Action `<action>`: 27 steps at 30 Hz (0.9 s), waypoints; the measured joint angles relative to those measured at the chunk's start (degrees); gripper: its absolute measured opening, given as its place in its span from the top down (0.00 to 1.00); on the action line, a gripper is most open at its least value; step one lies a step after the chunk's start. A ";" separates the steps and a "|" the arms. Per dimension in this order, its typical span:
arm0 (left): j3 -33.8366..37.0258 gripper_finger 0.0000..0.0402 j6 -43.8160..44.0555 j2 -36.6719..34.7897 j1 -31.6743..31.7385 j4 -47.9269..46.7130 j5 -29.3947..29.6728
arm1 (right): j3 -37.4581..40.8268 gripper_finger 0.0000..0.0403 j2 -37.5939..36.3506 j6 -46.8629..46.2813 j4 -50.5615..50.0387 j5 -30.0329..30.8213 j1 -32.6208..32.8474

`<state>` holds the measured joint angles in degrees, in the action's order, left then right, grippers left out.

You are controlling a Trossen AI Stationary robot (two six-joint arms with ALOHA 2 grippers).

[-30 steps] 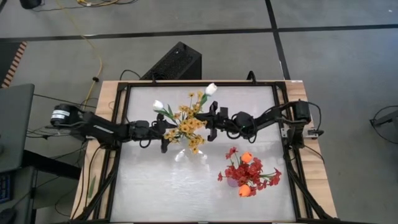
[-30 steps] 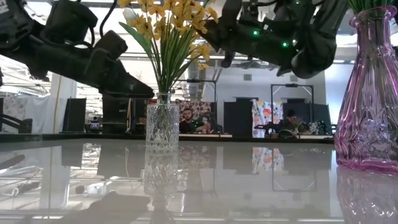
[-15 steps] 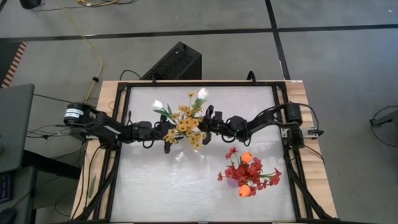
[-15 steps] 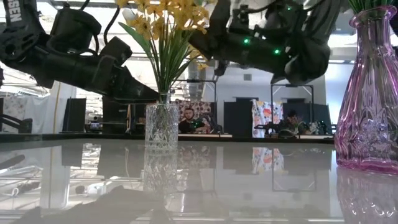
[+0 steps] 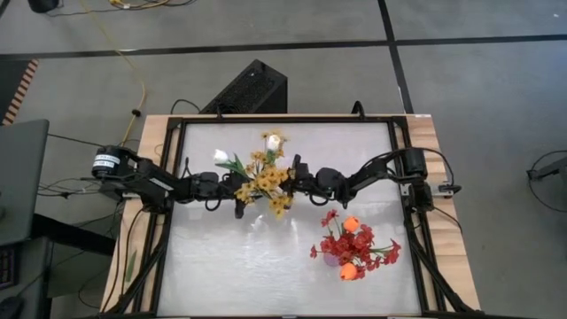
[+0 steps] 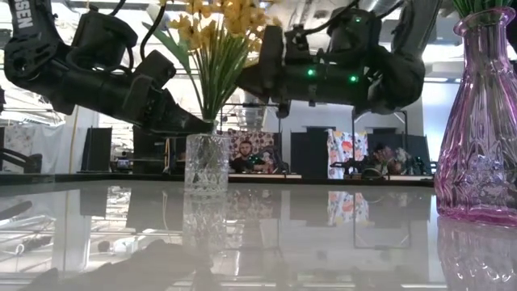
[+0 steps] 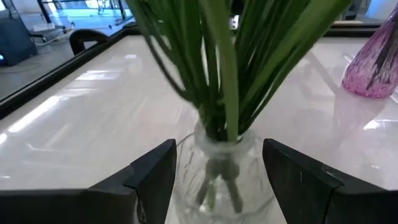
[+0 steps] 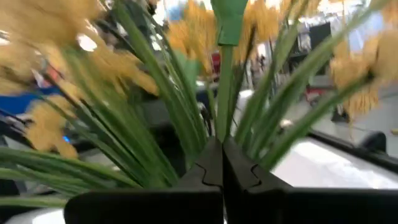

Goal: Sort flowers into vase by color
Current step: Put the white flower into the transparent vase

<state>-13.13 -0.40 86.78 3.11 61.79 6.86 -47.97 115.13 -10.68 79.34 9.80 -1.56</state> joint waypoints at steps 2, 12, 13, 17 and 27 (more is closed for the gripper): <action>0.00 0.43 0.00 0.00 0.00 -0.32 0.06 | 0.00 0.96 -0.04 0.00 -2.68 0.44 0.00; -0.04 0.43 0.60 -0.02 0.85 -0.85 0.04 | -0.09 0.93 -0.08 2.09 -7.29 0.45 -0.07; -0.04 0.43 0.61 -0.03 0.85 -0.87 0.04 | -0.09 0.90 -0.08 2.19 -7.22 0.49 -0.07; -0.04 0.43 0.28 -0.04 0.85 -0.89 0.04 | -0.07 0.78 -0.93 2.25 -8.41 0.60 -0.35; -0.04 0.43 -1.55 -0.20 0.85 -0.85 -0.18 | -0.04 0.45 -12.31 4.20 -28.44 0.62 -0.46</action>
<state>-13.17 -1.95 86.59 3.97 60.94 6.68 -48.01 102.81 -6.48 50.90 10.41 -2.02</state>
